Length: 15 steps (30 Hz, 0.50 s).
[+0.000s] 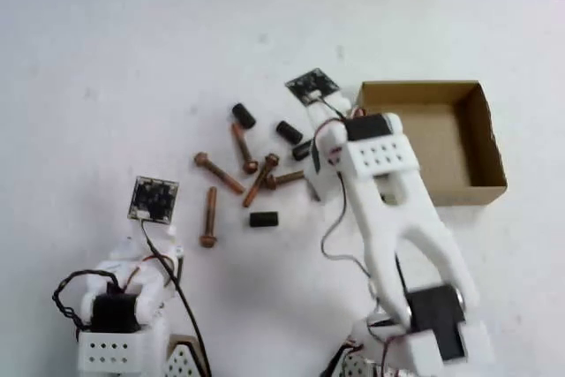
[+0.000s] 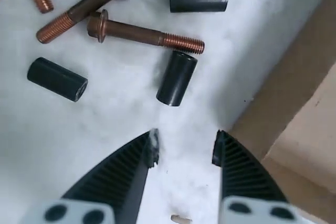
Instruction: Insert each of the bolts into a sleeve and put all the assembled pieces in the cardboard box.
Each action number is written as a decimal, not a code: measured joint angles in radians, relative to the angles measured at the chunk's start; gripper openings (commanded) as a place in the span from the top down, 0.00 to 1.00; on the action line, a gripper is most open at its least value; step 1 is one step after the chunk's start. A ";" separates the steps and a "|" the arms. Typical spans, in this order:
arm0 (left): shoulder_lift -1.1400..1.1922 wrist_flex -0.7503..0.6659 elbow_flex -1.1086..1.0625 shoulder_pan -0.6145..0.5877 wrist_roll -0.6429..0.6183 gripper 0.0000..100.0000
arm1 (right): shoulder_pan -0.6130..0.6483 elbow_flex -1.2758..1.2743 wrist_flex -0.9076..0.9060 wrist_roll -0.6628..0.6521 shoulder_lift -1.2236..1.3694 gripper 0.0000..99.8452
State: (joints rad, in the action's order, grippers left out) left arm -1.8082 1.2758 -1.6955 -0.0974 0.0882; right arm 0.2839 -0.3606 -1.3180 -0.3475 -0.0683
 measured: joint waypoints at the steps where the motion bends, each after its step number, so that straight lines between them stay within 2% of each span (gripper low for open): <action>1: 0.000 0.000 0.000 0.000 0.000 0.98 | 0.000 0.014 0.005 0.000 0.038 0.84; 4: 0.000 0.000 0.000 0.000 0.000 0.98 | 0.000 0.051 0.052 0.000 0.141 0.84; 9: 0.000 0.000 0.000 0.000 0.000 0.98 | 0.000 0.092 0.115 0.095 0.267 0.84; 15: 0.000 0.000 0.000 0.000 0.000 0.98 | 0.008 0.169 0.121 0.130 0.361 0.84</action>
State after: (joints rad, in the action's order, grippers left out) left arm -1.8082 1.2758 -1.6955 -0.0974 0.0882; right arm 0.2915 -0.1918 -1.1968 -0.2171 0.2923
